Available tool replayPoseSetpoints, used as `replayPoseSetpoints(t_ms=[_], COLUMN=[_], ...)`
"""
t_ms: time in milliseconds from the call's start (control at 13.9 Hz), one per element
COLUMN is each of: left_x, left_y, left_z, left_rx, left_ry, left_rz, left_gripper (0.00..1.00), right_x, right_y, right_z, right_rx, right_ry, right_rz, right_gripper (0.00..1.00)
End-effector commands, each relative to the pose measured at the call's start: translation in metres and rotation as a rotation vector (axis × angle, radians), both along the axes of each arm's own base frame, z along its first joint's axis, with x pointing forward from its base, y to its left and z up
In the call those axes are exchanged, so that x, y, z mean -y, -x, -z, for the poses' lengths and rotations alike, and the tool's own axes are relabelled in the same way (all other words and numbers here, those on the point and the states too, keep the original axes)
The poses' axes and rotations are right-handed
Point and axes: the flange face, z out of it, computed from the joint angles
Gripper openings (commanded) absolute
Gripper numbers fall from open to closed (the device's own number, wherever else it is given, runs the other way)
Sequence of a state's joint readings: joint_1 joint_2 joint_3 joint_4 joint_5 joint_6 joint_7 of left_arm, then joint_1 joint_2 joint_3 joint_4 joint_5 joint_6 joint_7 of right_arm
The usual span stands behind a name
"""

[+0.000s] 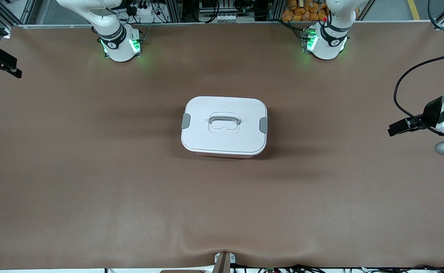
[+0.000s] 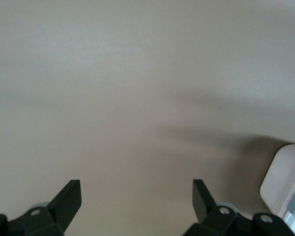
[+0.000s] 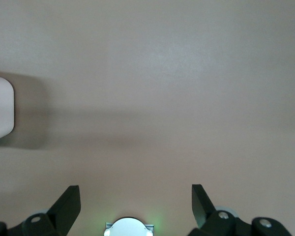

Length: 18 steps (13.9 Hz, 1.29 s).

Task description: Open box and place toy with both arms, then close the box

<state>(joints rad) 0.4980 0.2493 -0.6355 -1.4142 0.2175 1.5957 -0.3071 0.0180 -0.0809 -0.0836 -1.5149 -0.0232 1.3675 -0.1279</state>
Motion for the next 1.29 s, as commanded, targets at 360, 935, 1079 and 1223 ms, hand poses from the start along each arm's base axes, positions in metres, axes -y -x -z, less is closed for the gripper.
replayPoseSetpoints(t_ms=[360, 935, 1079, 1223], left_x=[0.008, 0.013, 0.014, 0.013], left_y=[0.021, 0.038, 0.047, 0.052], left_z=[-0.025, -0.038, -0.039, -0.041], left_rx=[-0.006, -0.023, -0.027, -0.030], left_ry=[-0.031, -0.029, -0.016, 0.004], left_rz=[0.030, 0.013, 0.013, 0.014], left_gripper=[1.00, 1.00, 1.00, 1.00], right_x=[0.001, 0.001, 0.001, 0.001], right_y=[0.001, 0.001, 0.001, 0.001], right_z=[-0.005, -0.005, -0.005, -0.005], right_rx=[0.008, 0.006, 0.006, 0.006], right_ry=[-0.017, -0.017, -0.017, -0.017], right_rz=[-0.006, -0.004, -0.004, -0.003], right_gripper=[1.00, 1.00, 1.00, 1.00])
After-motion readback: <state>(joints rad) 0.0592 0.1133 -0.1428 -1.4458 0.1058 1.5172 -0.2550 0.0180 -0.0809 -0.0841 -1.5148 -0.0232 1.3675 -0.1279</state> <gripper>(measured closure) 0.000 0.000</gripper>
